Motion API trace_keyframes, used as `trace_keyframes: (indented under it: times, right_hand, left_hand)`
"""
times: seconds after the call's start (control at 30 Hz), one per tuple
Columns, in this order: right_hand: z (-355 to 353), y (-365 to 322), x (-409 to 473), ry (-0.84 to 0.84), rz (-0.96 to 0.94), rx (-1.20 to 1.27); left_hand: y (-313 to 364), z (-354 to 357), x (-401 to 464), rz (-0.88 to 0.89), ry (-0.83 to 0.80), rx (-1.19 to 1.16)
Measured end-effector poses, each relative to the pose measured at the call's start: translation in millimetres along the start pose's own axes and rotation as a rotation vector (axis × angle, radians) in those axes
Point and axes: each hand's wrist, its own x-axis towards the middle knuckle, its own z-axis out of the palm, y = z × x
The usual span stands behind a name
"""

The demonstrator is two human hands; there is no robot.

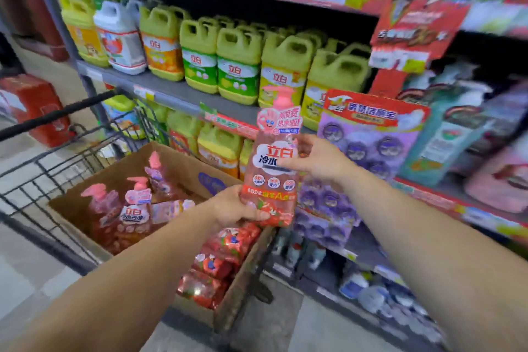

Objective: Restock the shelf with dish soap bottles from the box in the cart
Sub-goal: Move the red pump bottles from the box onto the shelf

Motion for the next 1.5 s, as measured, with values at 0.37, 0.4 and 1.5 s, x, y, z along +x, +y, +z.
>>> trace_keyframes:
  times: [0.37,0.4,1.5]
  right_hand:
    - [-212.6,62.7,-234.2,0.33,0.023,0.024]
    - [-236.9,66.0,-262.8,0.355,0.025,-0.004]
    - [-759.8,22.1,-491.6,1.199,-0.281,-0.213]
  left_hand:
    - [82.3,292.0,10.0,0.14,-0.323,0.078]
    - [89.9,325.6,9.8,0.141,-0.346,0.101]
    - [510.2,823.1,116.1,0.82,-0.354,0.588]
